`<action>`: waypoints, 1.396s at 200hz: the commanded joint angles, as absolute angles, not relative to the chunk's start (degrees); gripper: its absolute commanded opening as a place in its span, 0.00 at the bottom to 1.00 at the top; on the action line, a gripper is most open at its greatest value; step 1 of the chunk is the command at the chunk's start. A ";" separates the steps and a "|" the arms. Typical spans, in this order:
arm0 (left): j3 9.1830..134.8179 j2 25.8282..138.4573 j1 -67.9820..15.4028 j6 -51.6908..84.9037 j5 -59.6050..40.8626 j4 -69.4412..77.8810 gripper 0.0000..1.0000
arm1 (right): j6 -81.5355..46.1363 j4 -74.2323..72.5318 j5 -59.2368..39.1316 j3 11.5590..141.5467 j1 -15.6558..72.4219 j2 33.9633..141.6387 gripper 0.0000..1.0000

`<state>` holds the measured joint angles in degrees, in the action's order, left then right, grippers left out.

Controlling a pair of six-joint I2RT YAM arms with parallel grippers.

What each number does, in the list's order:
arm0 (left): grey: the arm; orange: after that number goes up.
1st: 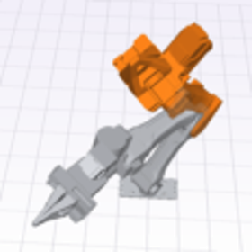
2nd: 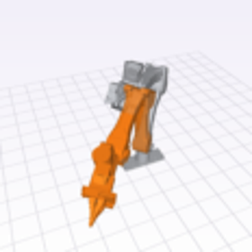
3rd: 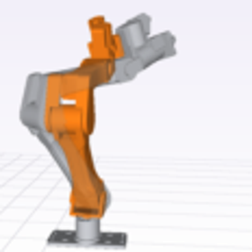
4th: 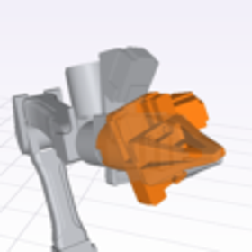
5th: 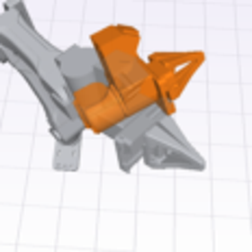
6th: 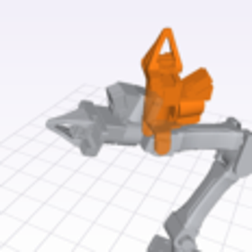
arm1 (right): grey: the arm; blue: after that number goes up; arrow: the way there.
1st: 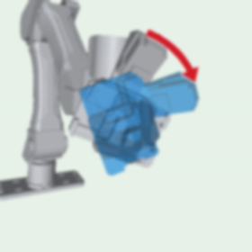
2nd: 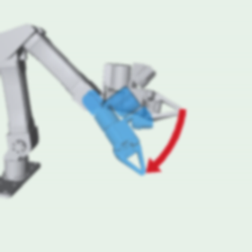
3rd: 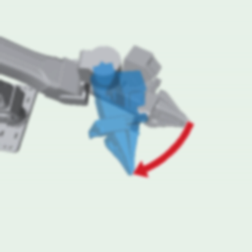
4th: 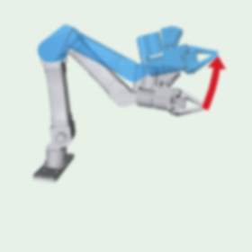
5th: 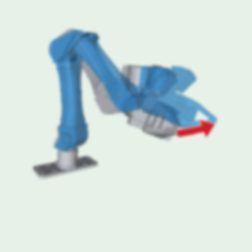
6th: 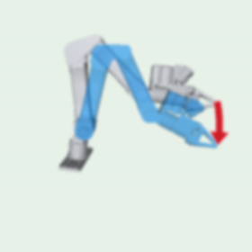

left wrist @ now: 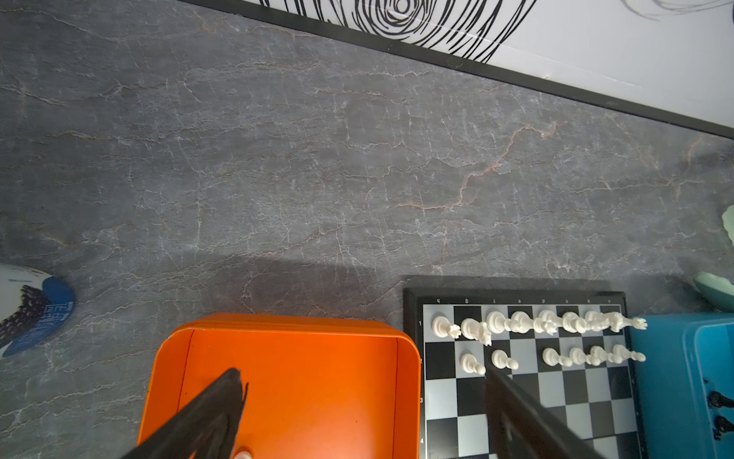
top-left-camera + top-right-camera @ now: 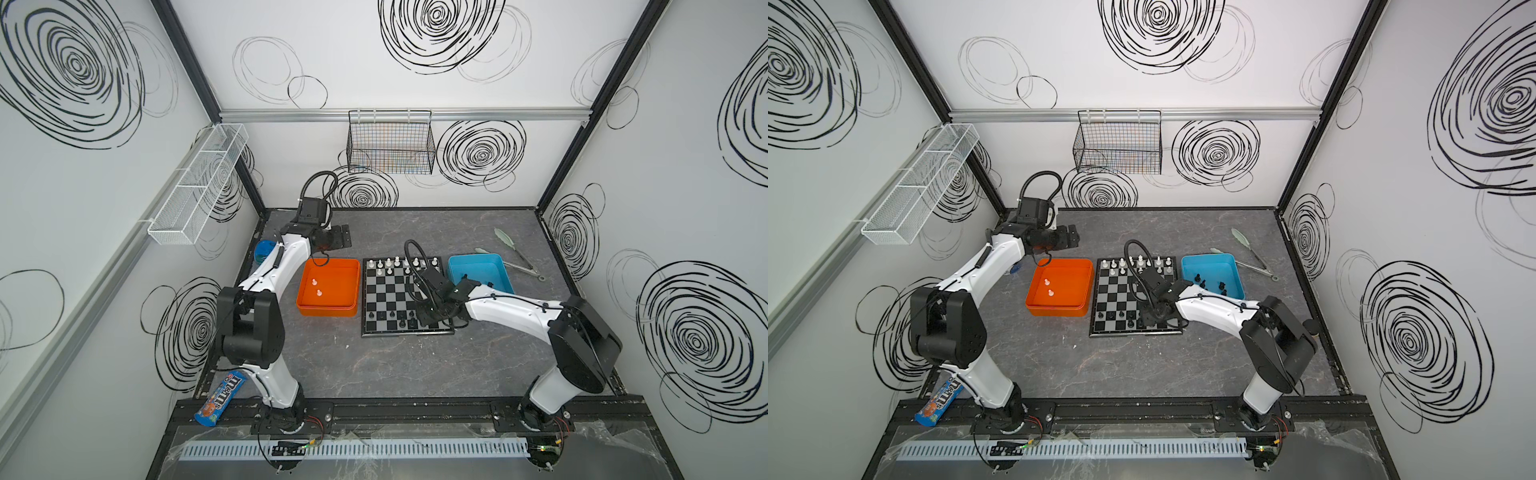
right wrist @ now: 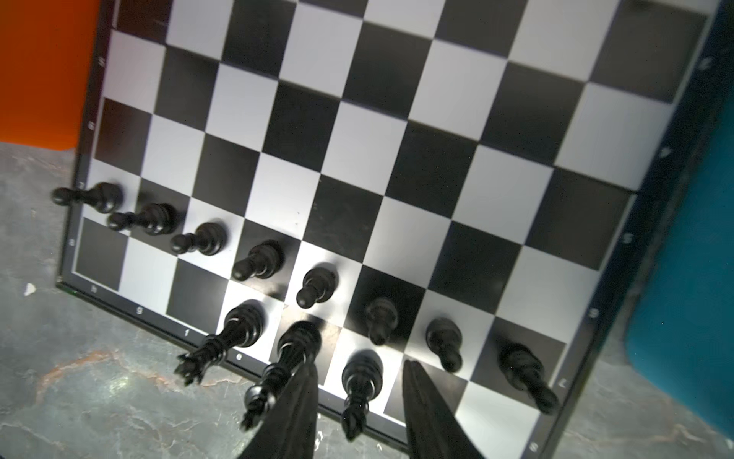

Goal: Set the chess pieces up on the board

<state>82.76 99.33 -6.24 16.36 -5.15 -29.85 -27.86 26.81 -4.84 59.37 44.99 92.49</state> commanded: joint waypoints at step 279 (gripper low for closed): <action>64.16 84.55 -24.18 4.92 -15.53 -10.11 0.97 | -8.97 37.68 -9.74 72.20 1.90 101.45 0.49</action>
